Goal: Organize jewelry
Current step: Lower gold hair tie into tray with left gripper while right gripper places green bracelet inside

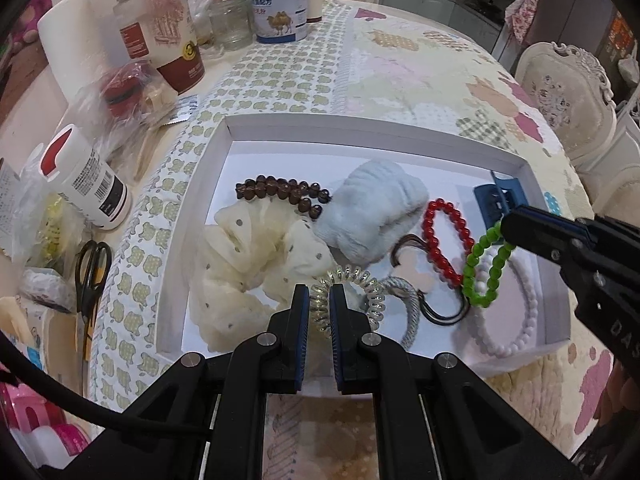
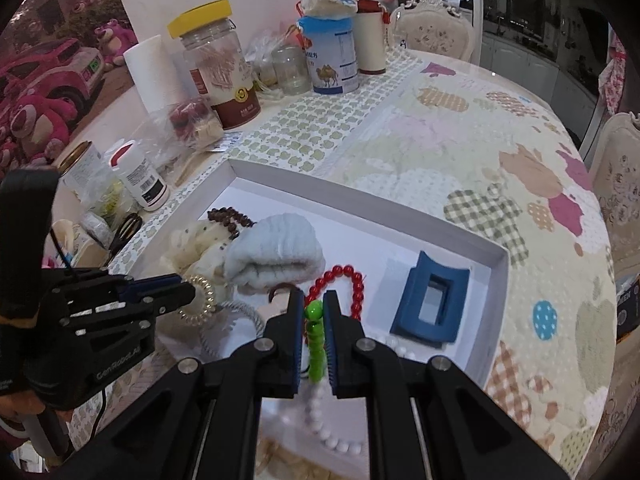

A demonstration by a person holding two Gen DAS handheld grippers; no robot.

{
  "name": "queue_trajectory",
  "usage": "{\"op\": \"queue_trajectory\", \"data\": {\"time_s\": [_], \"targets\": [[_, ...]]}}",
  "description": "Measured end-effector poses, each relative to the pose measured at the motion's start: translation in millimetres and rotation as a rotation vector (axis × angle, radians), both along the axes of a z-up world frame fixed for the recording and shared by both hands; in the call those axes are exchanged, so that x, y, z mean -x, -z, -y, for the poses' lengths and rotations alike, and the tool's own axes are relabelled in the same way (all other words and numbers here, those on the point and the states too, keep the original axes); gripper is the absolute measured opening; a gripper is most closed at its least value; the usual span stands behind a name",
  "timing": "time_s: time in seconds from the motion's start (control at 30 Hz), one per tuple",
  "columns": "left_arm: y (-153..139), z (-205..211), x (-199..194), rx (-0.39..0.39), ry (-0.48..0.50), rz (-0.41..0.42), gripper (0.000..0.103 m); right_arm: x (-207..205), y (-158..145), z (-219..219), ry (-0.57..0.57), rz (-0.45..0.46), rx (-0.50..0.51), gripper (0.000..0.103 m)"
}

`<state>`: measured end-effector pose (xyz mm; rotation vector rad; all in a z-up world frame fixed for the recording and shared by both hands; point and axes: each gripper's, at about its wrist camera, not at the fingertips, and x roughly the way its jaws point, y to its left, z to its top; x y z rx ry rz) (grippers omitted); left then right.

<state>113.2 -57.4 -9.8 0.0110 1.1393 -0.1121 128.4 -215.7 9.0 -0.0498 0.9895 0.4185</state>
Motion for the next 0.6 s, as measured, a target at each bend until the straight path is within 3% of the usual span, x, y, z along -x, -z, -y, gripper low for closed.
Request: {"op": "queue_trajectory", "data": {"time_s": [0.4, 0.6], "targets": [[12, -8, -16, 0.002, -0.047, -0.019, 0.001, -60, 28, 6, 0.0, -0.051, 0.001, 0.01], [13, -7, -17, -0.006, -0.052, -0.01, 0.001, -69, 45, 4, 0.002, -0.076, -0.005, 0.01]]}}
